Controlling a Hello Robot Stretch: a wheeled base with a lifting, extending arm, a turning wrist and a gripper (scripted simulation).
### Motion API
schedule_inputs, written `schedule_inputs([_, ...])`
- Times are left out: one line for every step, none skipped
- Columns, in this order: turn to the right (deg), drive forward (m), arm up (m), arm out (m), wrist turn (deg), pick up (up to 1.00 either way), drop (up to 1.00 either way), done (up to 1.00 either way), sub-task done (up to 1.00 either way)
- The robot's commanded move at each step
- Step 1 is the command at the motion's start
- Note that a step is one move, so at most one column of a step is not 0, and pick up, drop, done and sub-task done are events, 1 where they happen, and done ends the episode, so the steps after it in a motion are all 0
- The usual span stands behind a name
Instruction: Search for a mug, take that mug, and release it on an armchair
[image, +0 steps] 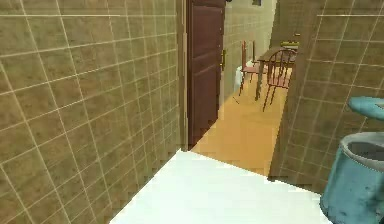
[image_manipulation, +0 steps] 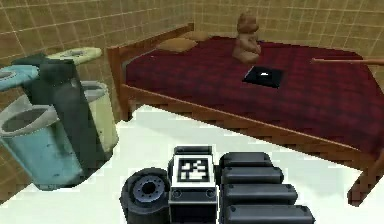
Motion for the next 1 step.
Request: schedule_inputs([0.0,1.0,0.0,0.0,0.0,0.0,0.0,0.0,0.0])
